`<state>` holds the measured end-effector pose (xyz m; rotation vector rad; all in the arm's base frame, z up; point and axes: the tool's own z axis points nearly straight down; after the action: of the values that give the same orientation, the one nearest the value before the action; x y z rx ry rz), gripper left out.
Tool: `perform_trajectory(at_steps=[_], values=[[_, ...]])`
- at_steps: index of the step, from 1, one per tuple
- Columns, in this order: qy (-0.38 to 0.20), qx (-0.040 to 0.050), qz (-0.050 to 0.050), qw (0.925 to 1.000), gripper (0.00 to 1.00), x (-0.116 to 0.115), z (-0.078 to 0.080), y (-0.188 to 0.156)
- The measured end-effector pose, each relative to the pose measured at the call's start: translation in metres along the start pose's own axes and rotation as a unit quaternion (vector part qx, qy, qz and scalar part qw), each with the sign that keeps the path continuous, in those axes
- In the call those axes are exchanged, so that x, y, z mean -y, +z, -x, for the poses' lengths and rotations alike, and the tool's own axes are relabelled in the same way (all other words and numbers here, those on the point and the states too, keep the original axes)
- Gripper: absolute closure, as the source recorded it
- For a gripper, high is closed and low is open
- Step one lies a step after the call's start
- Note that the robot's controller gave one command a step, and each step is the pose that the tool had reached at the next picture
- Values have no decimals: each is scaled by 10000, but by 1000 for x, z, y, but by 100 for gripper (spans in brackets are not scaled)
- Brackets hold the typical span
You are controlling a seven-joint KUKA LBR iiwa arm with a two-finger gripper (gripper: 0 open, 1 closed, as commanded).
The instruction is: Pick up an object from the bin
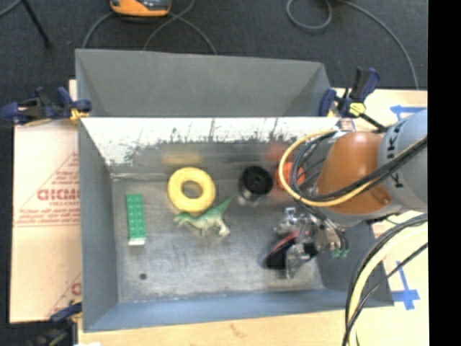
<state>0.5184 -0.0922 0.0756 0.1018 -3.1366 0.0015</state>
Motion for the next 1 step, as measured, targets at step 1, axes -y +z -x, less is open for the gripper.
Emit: perform_trajectory(at_steps=[1], values=[[-3, 0, -1, 10000, 100, 0, 0, 0]])
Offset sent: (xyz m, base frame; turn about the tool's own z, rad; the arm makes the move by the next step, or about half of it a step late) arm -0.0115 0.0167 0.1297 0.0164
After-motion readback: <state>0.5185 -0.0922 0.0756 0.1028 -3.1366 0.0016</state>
